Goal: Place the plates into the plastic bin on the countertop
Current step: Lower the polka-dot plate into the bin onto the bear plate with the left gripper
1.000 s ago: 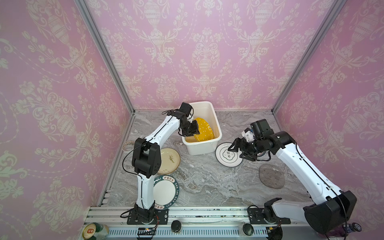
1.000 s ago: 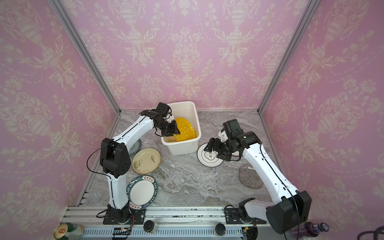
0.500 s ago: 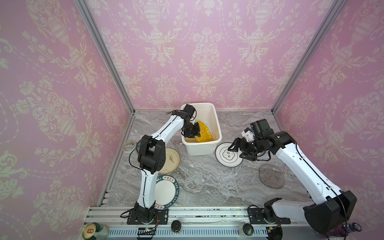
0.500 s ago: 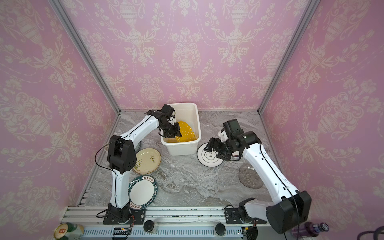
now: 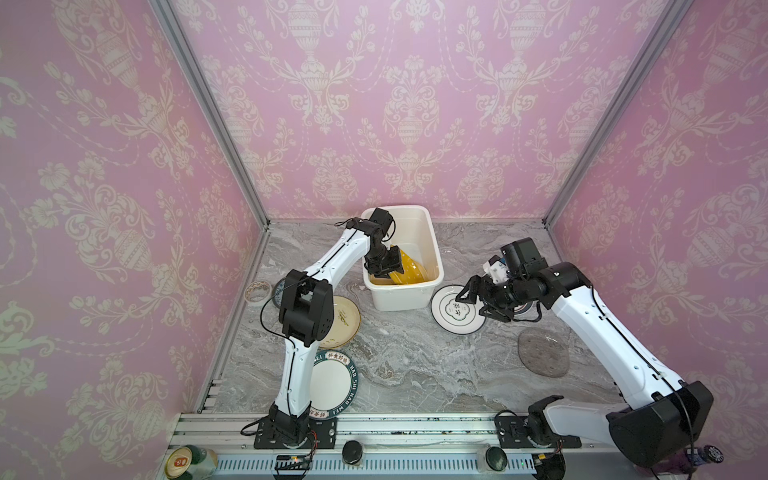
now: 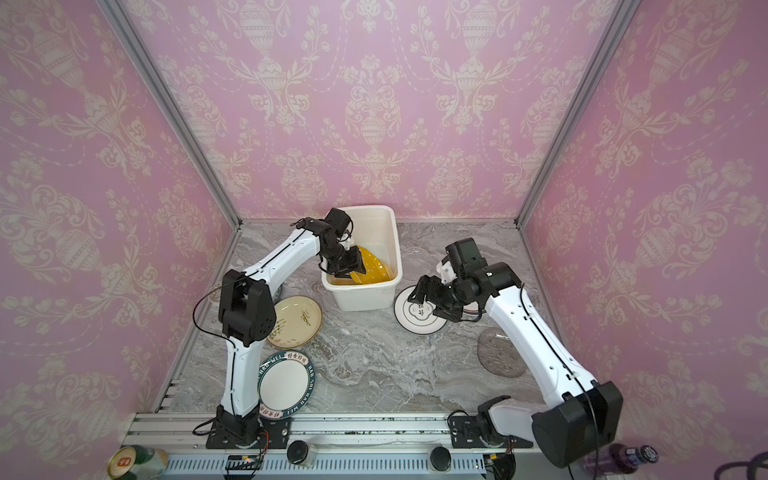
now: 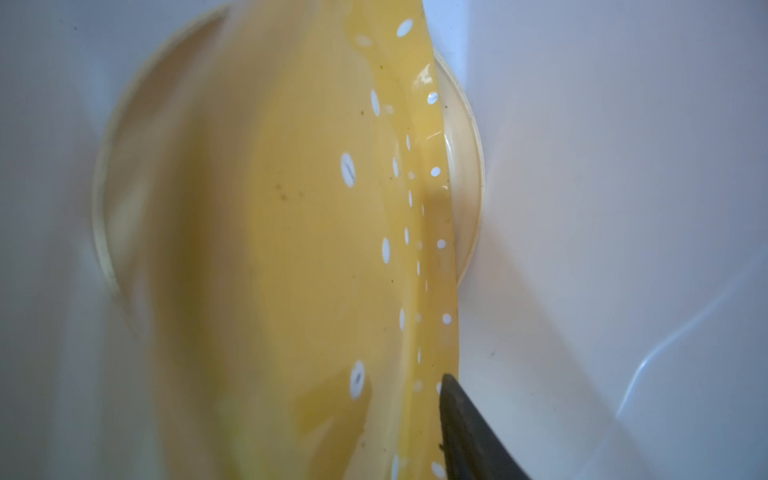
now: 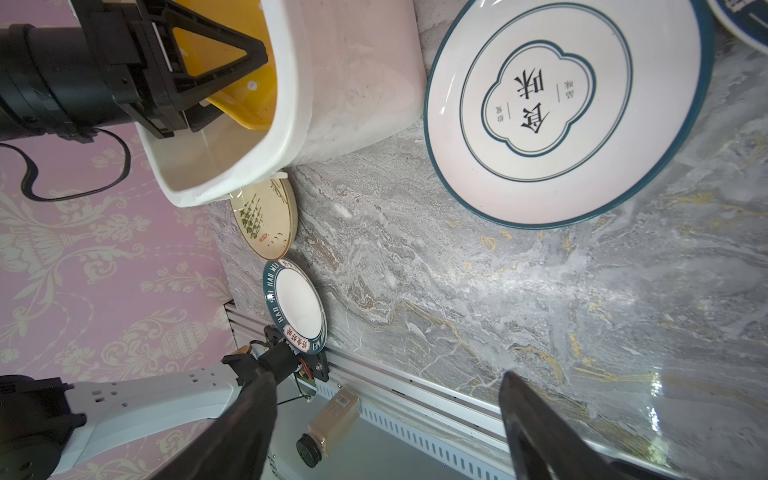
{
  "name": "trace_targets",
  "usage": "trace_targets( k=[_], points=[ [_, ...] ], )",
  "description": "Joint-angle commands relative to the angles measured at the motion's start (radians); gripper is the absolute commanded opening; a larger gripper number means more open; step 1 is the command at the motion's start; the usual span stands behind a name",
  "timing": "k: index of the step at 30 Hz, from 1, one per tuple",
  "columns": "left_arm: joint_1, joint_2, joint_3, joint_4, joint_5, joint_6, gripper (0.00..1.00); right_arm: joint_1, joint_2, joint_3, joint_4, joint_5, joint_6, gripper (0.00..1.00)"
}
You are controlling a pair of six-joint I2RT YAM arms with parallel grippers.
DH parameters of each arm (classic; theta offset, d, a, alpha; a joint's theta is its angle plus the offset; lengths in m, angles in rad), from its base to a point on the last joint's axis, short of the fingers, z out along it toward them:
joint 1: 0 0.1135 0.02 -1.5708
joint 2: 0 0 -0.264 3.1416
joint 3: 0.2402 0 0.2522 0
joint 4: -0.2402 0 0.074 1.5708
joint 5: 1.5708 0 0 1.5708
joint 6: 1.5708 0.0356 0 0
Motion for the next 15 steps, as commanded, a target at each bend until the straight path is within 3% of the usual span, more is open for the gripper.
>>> trace_targets(
  k=[1,15],
  points=[
    [-0.010,0.008,0.046,-0.051,-0.046,0.040,0.50,-0.007,-0.014,-0.014,0.006,-0.015,-0.015,0.84],
    [-0.043,0.094,0.209,-0.291,-0.200,0.110,0.60,-0.007,-0.010,-0.012,0.022,-0.018,-0.011,0.84]
  ],
)
